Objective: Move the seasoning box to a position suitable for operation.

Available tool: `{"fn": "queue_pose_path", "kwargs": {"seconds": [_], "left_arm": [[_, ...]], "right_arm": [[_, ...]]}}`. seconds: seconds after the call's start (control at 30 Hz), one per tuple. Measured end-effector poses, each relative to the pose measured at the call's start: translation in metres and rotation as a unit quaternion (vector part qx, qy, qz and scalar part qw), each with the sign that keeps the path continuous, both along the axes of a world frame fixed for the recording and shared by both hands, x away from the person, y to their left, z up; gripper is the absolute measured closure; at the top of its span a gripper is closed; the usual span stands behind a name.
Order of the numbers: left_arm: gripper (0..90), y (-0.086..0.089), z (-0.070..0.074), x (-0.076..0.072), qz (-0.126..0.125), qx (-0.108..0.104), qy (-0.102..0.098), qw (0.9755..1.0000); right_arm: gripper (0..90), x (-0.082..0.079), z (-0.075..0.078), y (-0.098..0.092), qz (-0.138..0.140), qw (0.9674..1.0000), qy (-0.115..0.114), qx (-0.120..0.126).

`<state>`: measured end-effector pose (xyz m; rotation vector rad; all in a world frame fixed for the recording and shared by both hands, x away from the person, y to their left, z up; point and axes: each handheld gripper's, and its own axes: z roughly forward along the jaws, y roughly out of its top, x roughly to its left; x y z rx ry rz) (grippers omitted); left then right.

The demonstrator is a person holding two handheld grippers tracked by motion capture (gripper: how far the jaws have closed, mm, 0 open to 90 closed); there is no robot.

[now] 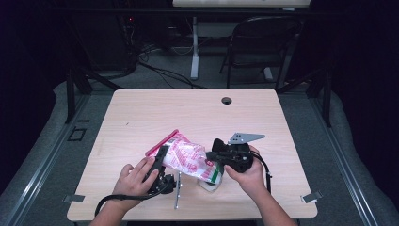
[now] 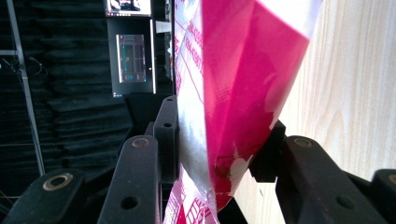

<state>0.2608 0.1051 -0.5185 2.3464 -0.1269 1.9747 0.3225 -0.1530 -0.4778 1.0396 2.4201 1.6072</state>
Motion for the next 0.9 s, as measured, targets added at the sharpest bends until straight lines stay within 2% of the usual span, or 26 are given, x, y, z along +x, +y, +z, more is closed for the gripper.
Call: {"fn": "queue_pose_path", "kwargs": {"seconds": [0.23,0.27,0.33,0.4,0.5,0.53,0.7,0.8,0.83,0.9], "left_arm": [[62.9,0.0002,-0.0009,0.0002,0.001,0.009,-0.003,1.0000],[62.9,0.0000,-0.0001,-0.0002,0.003,0.017,-0.006,0.9998],[63.0,0.0000,-0.0004,-0.0002,-0.003,0.015,-0.011,0.9998],[63.0,0.0002,-0.0007,-0.0008,-0.001,0.014,-0.008,0.9999],[63.1,0.0002,-0.0006,-0.0011,-0.006,0.020,-0.021,0.9995],[63.1,-0.0004,0.0004,-0.0022,0.000,0.023,-0.015,0.9996],[63.2,-0.0004,0.0006,-0.0027,0.001,0.025,-0.013,0.9996],[63.2,-0.0005,0.0013,-0.0024,-0.011,0.032,-0.029,0.9990],[63.3,-0.0006,0.0022,-0.0035,-0.002,0.034,-0.017,0.9993],[63.3,-0.0006,0.0031,-0.0038,-0.003,0.038,-0.016,0.9991]], "right_arm": [[90.0,0.0007,-0.0012,0.0018,0.000,1.0000,-0.002,-0.006],[90.0,0.0007,-0.0013,0.0021,0.001,1.0000,-0.002,-0.005],[90.0,0.0003,-0.0016,0.0026,0.000,1.0000,-0.002,-0.003],[90.0,0.0000,-0.0013,0.0022,0.001,1.0000,-0.002,-0.005],[90.0,-0.0007,-0.0009,0.0017,0.001,1.0000,-0.004,-0.005],[90.0,-0.0011,-0.0009,0.0017,0.000,1.0000,-0.004,-0.005],[90.0,-0.0022,-0.0004,0.0010,0.001,1.0000,-0.005,-0.005],[90.0,-0.0030,-0.0002,0.0013,-0.001,1.0000,-0.005,-0.003],[90.0,-0.0031,-0.0002,0.0011,0.000,1.0000,-0.005,-0.005],[90.0,-0.0033,-0.0004,0.0011,0.001,1.0000,-0.005,-0.003]]}}
